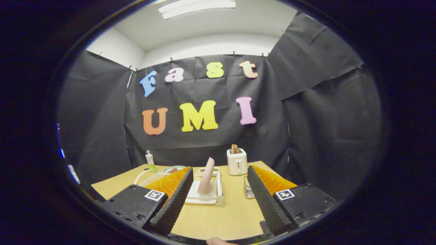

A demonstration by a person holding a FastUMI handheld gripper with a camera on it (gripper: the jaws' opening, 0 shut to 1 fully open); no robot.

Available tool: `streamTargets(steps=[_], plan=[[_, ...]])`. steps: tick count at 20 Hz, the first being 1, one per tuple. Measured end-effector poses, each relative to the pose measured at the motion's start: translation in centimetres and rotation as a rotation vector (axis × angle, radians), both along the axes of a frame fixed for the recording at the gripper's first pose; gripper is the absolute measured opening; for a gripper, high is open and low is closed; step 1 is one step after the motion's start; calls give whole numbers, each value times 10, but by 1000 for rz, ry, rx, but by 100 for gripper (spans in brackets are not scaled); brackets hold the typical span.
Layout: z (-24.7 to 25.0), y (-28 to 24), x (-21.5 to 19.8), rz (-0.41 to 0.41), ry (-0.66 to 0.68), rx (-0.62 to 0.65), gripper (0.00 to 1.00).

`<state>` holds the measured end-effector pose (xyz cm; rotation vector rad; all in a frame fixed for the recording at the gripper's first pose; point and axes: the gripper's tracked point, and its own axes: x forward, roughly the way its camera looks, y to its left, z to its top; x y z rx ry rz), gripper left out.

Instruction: Take the plate from the dish rack, then take the spoon from the basket and place it into the plate.

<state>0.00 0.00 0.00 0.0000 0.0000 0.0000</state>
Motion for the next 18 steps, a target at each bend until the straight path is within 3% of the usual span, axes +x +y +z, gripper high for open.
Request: streamTargets(steps=[18], plan=[[-8, 4, -10, -24, 23, -41, 100]])
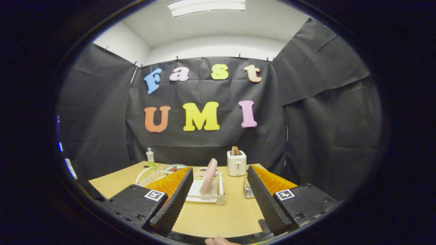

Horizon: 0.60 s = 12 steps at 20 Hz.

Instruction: Take the plate from the dish rack, then take the spoon from the basket and place it into the plate.

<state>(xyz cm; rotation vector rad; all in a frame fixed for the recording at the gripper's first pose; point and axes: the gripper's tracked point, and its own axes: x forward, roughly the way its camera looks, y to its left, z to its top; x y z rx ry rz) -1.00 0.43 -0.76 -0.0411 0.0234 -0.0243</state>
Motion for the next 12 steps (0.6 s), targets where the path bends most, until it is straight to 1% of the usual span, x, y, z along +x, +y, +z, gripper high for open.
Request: streamTargets(steps=[6, 12], plan=[[-11, -5, 13, -38, 75, -17, 100], [-5, 5, 55, -37, 133, -38, 100]])
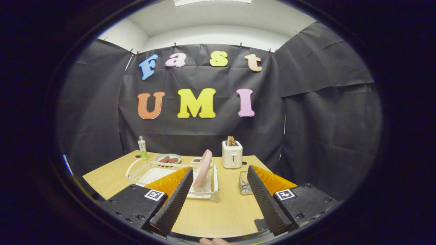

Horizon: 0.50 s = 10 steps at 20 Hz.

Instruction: Take the plate from the dish rack, then take the spoon from the basket and place it into the plate.

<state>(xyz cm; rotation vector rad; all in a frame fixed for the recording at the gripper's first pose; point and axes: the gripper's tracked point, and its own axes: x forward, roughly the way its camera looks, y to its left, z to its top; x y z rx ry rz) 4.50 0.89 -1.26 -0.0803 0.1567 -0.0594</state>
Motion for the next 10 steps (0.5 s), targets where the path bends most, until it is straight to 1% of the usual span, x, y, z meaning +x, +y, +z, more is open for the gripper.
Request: streamTargets(steps=[1, 4, 6, 8, 10], plan=[[4, 2, 10, -2, 9, -1, 100], [7, -5, 44, -51, 69, -13, 100], [10, 2, 68, -43, 127, -23, 100], [8, 4, 94, -44, 216, -39, 100], [4, 10, 114, -27, 323, -53, 100]])
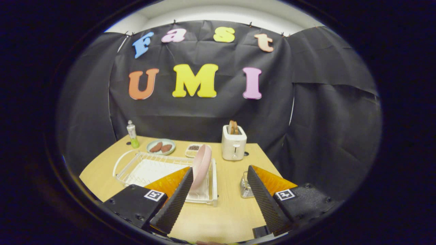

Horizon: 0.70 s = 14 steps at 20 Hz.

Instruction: Take the plate from the dish rack, then take the spoon from the basket and place it into the plate.

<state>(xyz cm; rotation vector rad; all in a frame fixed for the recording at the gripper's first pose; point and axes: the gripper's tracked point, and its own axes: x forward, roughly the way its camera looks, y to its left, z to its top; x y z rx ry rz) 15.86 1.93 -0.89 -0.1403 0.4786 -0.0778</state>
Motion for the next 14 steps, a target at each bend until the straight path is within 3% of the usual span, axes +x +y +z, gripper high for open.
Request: streamTargets(steps=[7, 10, 14], plan=[[-7, 10, 89, -5, 191, -67, 100], [-29, 18, 116, 27, 347, -88, 100], [-54, 18, 140, 46, 572, -173, 77]])
